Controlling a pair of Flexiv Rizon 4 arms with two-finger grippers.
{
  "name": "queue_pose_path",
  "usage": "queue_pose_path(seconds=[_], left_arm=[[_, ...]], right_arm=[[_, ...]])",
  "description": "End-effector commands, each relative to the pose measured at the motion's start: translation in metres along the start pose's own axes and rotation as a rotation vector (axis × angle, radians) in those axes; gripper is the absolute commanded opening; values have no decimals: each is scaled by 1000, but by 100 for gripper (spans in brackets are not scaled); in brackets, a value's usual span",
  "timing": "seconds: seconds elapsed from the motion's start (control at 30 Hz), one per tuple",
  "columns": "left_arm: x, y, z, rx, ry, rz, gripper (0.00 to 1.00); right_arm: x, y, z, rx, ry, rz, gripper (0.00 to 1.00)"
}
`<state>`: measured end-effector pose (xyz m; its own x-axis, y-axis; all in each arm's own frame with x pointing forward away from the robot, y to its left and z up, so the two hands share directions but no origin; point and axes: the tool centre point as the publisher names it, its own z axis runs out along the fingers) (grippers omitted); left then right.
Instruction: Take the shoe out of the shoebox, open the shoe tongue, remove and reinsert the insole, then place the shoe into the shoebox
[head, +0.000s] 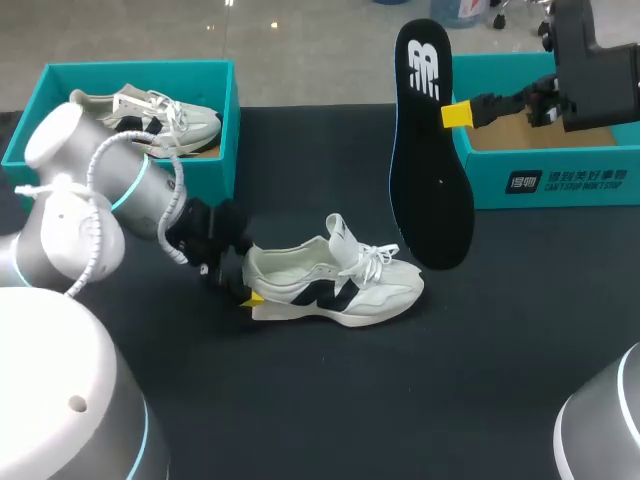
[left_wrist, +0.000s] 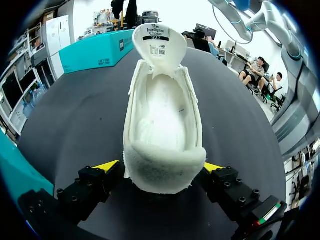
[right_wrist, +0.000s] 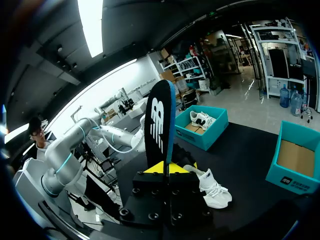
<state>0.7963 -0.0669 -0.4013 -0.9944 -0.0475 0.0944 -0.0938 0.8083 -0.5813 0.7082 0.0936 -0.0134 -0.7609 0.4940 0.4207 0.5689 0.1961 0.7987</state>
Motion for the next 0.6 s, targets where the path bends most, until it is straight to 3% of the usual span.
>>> queue_pose_path(seconds=[0.03,0.4,0.6], left_arm=[[-3,-5,-3,-122,9,-2,100],[-3,-5,-3,-122,9,-2,100],[6,-8,-18,-223,-16,-12,100]], right_arm=[[-1,2,3,4,0,1,0],[-1,2,3,4,0,1,0],[-1,2,3,4,0,1,0]])
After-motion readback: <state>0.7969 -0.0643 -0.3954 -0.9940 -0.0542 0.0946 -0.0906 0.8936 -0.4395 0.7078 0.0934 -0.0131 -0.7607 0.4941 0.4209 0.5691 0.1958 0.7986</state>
